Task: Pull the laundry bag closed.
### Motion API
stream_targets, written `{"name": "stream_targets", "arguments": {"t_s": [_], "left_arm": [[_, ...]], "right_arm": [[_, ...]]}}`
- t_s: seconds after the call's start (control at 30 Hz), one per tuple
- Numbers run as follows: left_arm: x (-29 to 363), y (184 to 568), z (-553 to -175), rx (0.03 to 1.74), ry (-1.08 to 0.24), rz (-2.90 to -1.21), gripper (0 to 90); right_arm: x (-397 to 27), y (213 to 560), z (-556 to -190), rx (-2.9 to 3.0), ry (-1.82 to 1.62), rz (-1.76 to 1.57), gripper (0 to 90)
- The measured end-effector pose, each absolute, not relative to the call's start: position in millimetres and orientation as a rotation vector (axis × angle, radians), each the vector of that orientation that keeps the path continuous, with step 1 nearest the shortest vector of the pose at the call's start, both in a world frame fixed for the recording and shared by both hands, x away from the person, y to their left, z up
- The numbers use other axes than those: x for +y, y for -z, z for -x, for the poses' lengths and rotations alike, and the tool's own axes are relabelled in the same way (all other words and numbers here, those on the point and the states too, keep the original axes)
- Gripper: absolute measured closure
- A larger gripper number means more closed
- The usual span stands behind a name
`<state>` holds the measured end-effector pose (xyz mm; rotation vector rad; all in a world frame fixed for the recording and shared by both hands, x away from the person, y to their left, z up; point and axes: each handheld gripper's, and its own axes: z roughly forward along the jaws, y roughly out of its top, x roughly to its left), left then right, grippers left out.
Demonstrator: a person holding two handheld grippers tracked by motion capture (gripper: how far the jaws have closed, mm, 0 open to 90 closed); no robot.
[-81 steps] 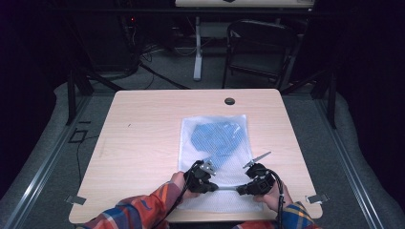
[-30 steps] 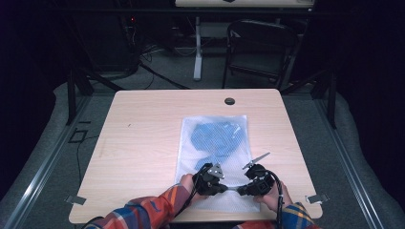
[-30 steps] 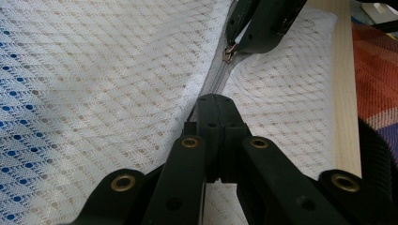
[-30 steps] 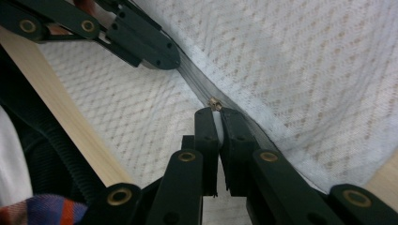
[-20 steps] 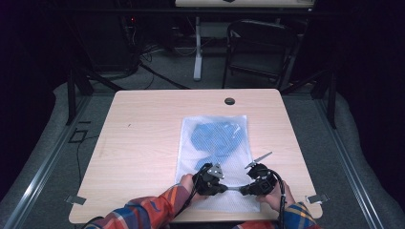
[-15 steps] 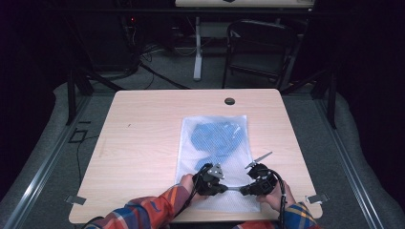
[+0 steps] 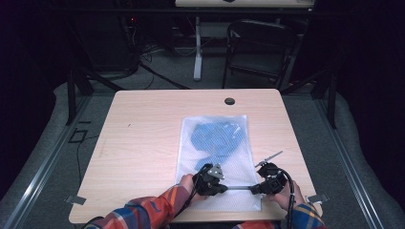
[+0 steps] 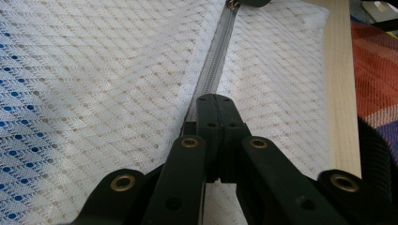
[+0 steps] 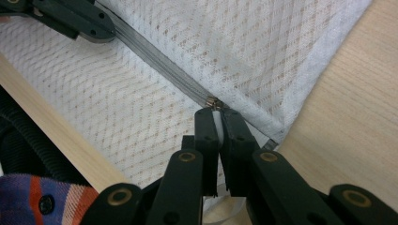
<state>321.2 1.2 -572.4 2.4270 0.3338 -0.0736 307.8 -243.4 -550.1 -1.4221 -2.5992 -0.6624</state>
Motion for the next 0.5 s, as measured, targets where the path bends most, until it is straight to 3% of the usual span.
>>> {"name": "stream_targets", "arguments": {"t_s": [0.5], "left_arm": [[1.9, 573.6, -320.7, 0.338, 0.08, -2.41, 90.0]], "right_arm": [[-251.0, 550.7, -308.6, -2.578, 0.653, 1.442, 86.7]]}}
